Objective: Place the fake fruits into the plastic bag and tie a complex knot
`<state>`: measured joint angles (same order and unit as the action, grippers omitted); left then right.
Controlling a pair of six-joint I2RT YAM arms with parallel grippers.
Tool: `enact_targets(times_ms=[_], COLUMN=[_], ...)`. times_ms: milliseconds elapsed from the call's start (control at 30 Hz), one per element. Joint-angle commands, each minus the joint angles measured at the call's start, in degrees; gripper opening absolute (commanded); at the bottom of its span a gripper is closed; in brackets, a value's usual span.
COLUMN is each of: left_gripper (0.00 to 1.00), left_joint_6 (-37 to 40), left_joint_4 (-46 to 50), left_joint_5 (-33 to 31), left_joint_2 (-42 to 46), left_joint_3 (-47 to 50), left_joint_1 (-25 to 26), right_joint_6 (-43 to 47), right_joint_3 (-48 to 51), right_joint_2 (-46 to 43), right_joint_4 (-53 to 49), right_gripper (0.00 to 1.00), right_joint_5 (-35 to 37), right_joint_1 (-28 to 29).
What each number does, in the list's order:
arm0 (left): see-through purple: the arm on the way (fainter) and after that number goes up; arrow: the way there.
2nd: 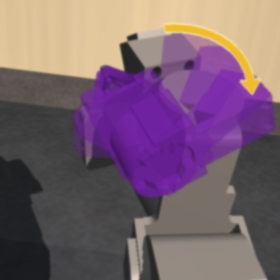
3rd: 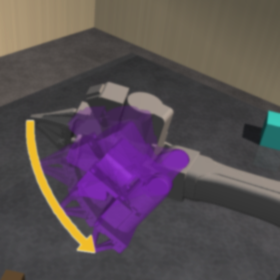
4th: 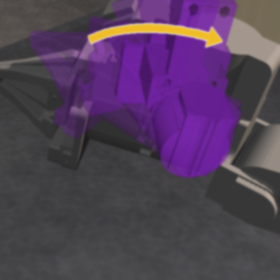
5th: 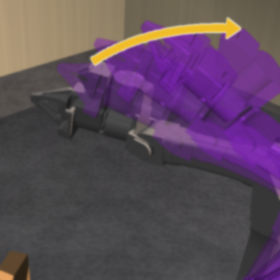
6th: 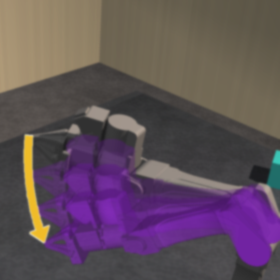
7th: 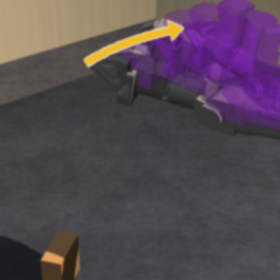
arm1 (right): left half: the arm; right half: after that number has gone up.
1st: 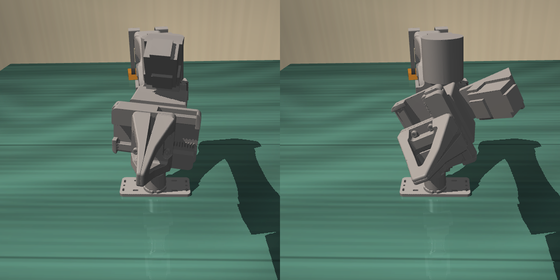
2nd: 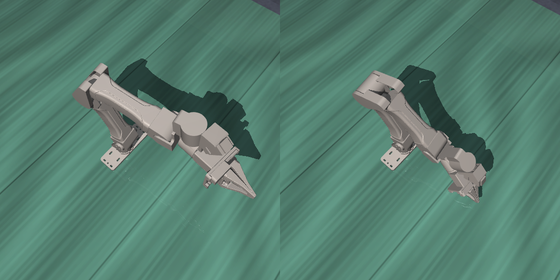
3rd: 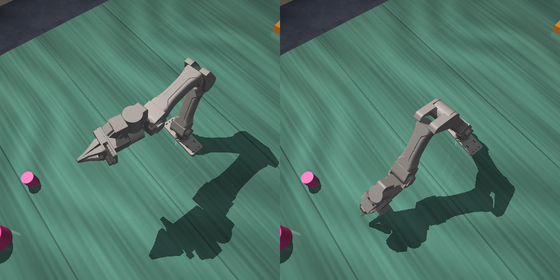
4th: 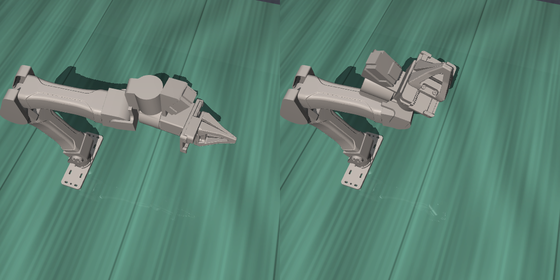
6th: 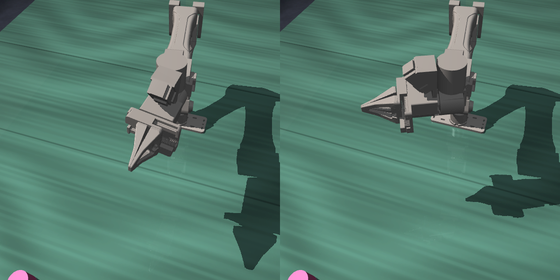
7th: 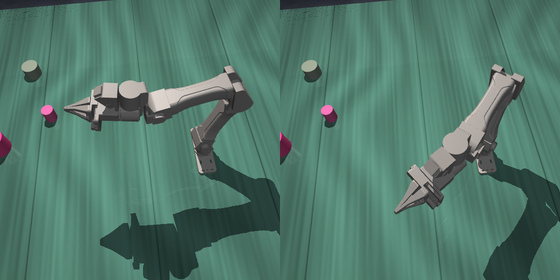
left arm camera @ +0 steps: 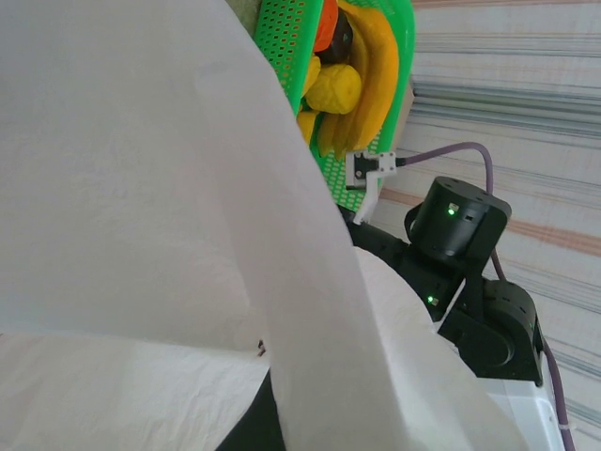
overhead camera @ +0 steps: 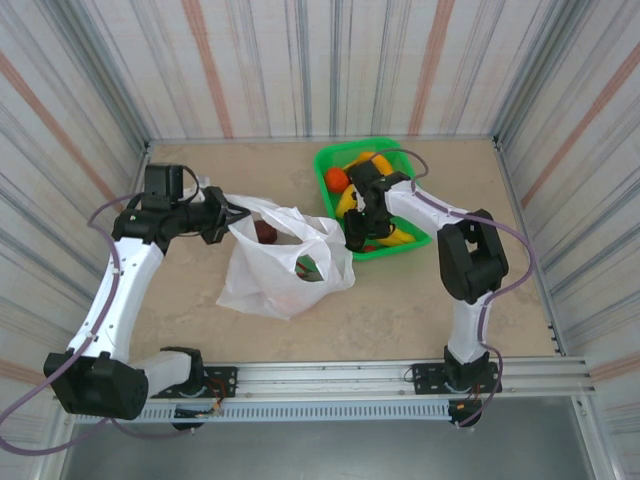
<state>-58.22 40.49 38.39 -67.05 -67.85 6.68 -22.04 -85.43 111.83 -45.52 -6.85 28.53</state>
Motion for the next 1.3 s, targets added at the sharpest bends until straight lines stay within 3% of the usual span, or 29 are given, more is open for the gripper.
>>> enact_targets(times_ms=[0,167,567,733,1267], left_gripper=[0.05,0.05,0.05,0.05,0.05], left_joint_6=[1.4,1.3,1.2,1.2,1.0], left_joint_4=[0.6,0.5,0.4,0.4,-0.1], left_joint_5=[1.2,1.3,1.4,1.4,1.7], left_joint_2=[1.7,1.6,1.3,1.5,1.4], left_joint_3=[0.5,0.5,0.3,0.3,1.0], left_joint_1=[-0.7,-0.7,-0.8,-0.7,-0.7], right_joint_6=[-0.6,-0.1,0.8,0.9,1.9], right_joint_3=[-1.9,-2.0,-1.6,-0.8,0.2], right_joint_2=[3.0,5.5,1.8,-2.3,-20.1], right_joint_4=[-1.9,-2.5,-1.6,-1.7,-3.1], right_gripper=[0.69,0.68,0.52,0.48,0.48], right_joint_5=[2.6,3.9,5.0,5.6,7.3], right_joint_1=[0.9,1.3,1.3,1.0,0.3])
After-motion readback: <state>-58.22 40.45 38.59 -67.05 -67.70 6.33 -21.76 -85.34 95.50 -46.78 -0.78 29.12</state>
